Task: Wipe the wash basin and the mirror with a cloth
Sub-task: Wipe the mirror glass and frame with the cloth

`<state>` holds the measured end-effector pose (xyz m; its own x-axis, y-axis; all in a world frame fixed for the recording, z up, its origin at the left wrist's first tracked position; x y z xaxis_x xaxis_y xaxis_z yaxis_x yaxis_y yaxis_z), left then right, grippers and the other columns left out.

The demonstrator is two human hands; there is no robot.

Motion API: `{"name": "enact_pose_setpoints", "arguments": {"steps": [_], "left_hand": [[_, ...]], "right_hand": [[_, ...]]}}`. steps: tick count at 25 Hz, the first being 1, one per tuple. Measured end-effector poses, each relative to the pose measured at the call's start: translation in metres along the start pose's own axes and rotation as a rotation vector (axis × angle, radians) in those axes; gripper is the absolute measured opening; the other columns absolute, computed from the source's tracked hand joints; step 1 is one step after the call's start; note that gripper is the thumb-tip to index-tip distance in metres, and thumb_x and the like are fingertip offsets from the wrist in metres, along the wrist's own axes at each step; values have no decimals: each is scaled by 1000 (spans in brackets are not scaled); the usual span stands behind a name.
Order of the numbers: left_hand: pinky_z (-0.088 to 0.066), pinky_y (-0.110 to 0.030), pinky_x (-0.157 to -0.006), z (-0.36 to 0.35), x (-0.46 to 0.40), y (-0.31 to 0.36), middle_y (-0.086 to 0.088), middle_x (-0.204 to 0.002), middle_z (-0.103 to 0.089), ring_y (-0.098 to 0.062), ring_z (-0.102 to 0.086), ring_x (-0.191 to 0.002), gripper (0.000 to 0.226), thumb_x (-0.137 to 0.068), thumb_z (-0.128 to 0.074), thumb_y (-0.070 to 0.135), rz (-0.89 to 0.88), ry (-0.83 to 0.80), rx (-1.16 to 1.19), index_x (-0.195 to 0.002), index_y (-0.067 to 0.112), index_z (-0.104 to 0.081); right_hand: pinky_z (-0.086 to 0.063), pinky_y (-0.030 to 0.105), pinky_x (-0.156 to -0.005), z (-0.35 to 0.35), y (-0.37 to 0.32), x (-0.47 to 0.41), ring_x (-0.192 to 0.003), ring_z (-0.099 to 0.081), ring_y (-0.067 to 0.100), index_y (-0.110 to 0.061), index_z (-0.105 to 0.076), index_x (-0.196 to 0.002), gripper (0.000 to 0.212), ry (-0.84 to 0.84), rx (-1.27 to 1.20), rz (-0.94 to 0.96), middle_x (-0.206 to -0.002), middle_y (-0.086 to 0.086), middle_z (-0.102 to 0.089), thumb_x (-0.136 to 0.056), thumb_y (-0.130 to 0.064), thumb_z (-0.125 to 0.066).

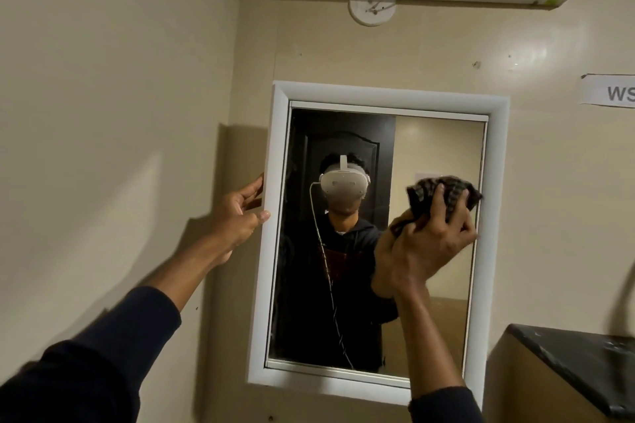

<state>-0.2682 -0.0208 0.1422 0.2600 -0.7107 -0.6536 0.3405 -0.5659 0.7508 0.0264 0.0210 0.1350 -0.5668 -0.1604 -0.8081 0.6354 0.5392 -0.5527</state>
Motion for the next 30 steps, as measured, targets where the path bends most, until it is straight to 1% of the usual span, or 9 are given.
{"name": "enact_pose_setpoints", "arguments": {"steps": [3, 7, 11, 14, 16, 19, 23, 28, 30], "left_hand": [[-39, -32, -110, 2, -2, -1, 3, -148, -45, -10, -45, -132, 73, -86, -60, -12, -10, -7, -6, -149, 18, -36], [-48, -29, -102, 3, -1, -3, 4, -141, -54, -9, -55, -125, 68, -85, -63, -9, -14, -5, 34, -145, 17, -45], [-55, -17, -86, 2, 5, -1, 1, -131, -63, -5, -63, -113, 60, -85, -61, -12, 0, 14, 114, -140, 11, -50], [-46, -26, -102, 3, 6, -3, -5, -142, -52, -13, -51, -129, 64, -84, -63, -12, 11, 45, 103, -143, 6, -44], [-40, -32, -109, 4, 6, -5, -6, -143, -52, -14, -48, -133, 63, -84, -62, -14, 23, 65, 105, -142, 5, -45], [-39, -36, -112, 1, 6, -4, -6, -142, -54, -13, -51, -130, 63, -84, -61, -15, 37, 67, 115, -142, 6, -46], [-40, -34, -111, 1, 6, -6, -6, -142, -53, -13, -52, -129, 62, -85, -62, -13, 39, 76, 94, -142, 7, -45], [-42, -26, -105, 2, 7, -5, -7, -144, -51, -9, -52, -124, 64, -84, -63, -11, 29, 73, 44, -142, 9, -46], [-42, -29, -106, 4, 6, -5, -8, -146, -50, -9, -53, -124, 64, -84, -64, -11, 21, 63, 35, -142, 10, -46]], "right_hand": [[-41, 41, -101, -39, -53, 15, -126, -39, 34, -19, -59, -131, 49, -140, -23, 221, -150, 11, -41, -83, -13, -67], [-46, 50, -98, -75, -121, 76, -127, -40, 37, -18, -63, -125, 41, -397, -26, 714, -145, 13, -47, -84, -15, -58], [-46, 46, -101, -78, -106, 87, -130, -33, 32, -22, -62, -126, 41, -503, -24, 906, -146, 12, -46, -86, -28, -54], [-34, 46, -112, -64, -62, 78, -142, -27, 24, -29, -55, -136, 42, -632, 13, 1073, -152, 3, -39, -96, -28, -42], [-30, 46, -115, -42, -29, 61, -145, -24, 20, -30, -53, -137, 41, -639, 11, 1036, -153, -1, -37, -98, -25, -43], [-42, 46, -105, 5, 24, 17, -133, -37, 34, -14, -63, -127, 47, -389, 68, 772, -148, 12, -45, -81, -16, -71], [-48, 50, -93, 40, 65, -8, -122, -41, 41, -9, -59, -130, 44, -89, 101, 342, -146, 17, -45, -94, -29, -44], [-40, 43, -99, 18, 42, 16, -122, -39, 38, -16, -55, -135, 55, -27, 2, 70, -151, 13, -39, -81, -14, -60], [-41, 42, -98, -3, 15, 35, -125, -39, 37, -18, -56, -134, 61, -93, -1, 134, -151, 12, -39, -76, -3, -71]]}}
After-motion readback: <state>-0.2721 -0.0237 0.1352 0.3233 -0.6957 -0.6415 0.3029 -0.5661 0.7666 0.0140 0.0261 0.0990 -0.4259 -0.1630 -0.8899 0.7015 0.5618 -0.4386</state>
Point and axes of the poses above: each hand's wrist, its own x-axis away from the middle knuckle, its own z-axis out of the back of the hand, y = z × x, the point moved 4 cm from there along -x, towards the middle knuckle
